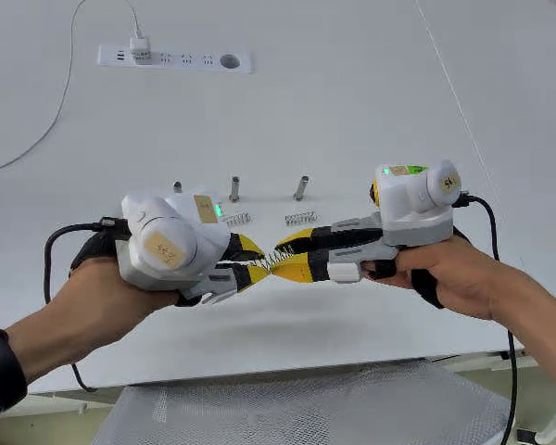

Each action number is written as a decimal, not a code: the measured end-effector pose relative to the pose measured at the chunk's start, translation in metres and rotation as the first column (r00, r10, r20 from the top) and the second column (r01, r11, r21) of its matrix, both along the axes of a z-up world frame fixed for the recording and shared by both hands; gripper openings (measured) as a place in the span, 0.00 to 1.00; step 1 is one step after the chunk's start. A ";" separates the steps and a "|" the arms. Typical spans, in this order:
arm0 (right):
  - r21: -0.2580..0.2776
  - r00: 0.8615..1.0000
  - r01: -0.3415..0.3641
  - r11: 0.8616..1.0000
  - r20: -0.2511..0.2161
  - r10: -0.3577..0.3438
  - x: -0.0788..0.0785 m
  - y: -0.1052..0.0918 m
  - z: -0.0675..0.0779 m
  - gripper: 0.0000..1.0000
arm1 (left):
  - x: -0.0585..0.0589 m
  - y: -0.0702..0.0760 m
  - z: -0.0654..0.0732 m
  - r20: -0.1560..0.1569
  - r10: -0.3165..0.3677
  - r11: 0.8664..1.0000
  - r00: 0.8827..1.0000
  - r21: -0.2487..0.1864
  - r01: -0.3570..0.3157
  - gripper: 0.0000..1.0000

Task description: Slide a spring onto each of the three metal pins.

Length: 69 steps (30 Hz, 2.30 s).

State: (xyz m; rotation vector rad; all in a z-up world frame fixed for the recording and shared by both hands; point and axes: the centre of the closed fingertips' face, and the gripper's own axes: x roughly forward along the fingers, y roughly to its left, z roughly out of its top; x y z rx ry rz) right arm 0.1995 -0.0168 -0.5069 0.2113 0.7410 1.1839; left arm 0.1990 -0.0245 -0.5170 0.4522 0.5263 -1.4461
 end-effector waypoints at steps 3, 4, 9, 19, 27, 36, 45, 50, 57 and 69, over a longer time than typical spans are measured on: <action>-0.010 1.000 -0.014 1.000 0.005 0.014 0.000 -0.002 -0.002 0.18 | -0.004 -0.001 0.000 -0.008 -0.021 1.000 1.000 -0.005 0.021 0.10; -0.012 1.000 -0.018 1.000 0.004 0.018 -0.001 -0.002 -0.002 0.16 | -0.005 -0.001 0.000 -0.009 -0.026 1.000 1.000 -0.005 0.026 0.10; -0.003 0.999 -0.041 0.999 0.000 0.041 -0.005 0.001 0.001 0.12 | -0.008 -0.001 -0.002 -0.010 -0.043 0.999 0.999 0.004 0.043 0.10; -0.188 0.975 -0.157 0.970 0.126 0.182 -0.009 0.003 0.007 0.12 | -0.009 -0.005 -0.001 -0.040 -0.055 0.998 0.998 -0.015 0.055 0.10; -0.393 0.907 -0.302 0.869 0.162 0.389 -0.009 -0.005 0.027 0.12 | -0.008 -0.017 0.024 -0.090 -0.071 0.986 0.993 -0.158 0.056 0.10; -0.580 0.807 -0.402 0.708 0.141 0.574 -0.011 -0.004 0.047 0.12 | -0.008 -0.031 0.046 -0.082 -0.085 0.969 0.993 -0.239 0.063 0.10; -0.618 0.784 -0.414 0.668 0.131 0.607 -0.006 -0.014 0.043 0.13 | -0.006 -0.030 0.054 -0.071 -0.081 0.963 0.994 -0.263 0.060 0.09; -0.619 0.781 -0.418 0.665 0.129 0.611 -0.005 -0.016 0.046 0.14 | -0.007 -0.030 0.056 -0.070 -0.084 0.962 0.994 -0.265 0.063 0.09; -0.635 0.782 -0.427 0.643 0.098 0.616 -0.006 -0.018 0.044 0.14 | -0.008 -0.034 0.054 -0.059 -0.099 0.970 0.993 -0.229 0.083 0.09; -0.631 0.800 -0.420 0.652 0.082 0.594 -0.008 -0.014 0.041 0.12 | -0.010 -0.029 0.050 -0.084 -0.088 0.965 0.993 -0.255 0.064 0.11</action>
